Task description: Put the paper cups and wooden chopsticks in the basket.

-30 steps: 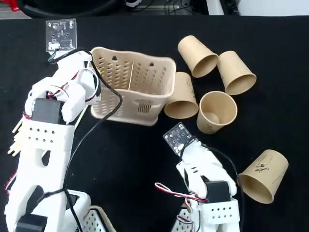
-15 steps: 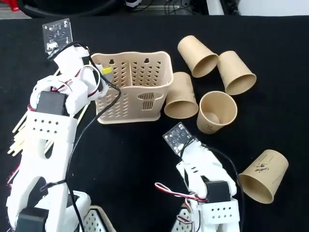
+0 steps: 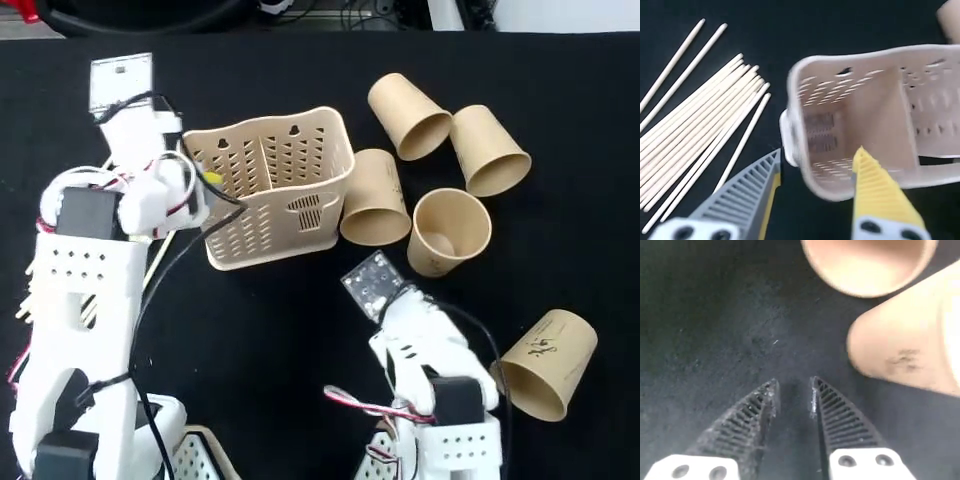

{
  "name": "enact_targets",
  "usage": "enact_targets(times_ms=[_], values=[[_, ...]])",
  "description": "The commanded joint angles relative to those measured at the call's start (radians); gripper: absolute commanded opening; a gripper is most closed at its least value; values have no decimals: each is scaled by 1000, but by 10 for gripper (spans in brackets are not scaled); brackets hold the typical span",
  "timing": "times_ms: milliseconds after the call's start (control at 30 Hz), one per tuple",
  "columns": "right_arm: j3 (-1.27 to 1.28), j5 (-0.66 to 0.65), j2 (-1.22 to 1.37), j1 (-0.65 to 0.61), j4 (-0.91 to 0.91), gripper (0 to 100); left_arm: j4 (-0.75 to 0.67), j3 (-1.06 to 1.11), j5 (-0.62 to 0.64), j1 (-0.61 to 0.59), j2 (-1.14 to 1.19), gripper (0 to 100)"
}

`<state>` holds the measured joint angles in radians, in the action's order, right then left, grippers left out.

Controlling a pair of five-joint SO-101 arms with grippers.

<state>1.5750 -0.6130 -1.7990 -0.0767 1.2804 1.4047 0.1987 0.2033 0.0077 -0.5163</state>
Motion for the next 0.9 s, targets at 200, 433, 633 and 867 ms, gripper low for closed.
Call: enact_targets(times_ms=[200, 433, 633, 867], values=[[-259, -242, -42, 14, 95, 121, 160, -133, -84, -85, -48, 311], [-446, -276, 122, 15, 58, 250, 302, -315, -163, -91, -270, 307], [-550, -278, 456, -5, -94, 244, 244, -102, -161, -277, -486, 306], [-414, -273, 527, -107, -345, 242, 71, 407, -163, -486, -862, 306]])
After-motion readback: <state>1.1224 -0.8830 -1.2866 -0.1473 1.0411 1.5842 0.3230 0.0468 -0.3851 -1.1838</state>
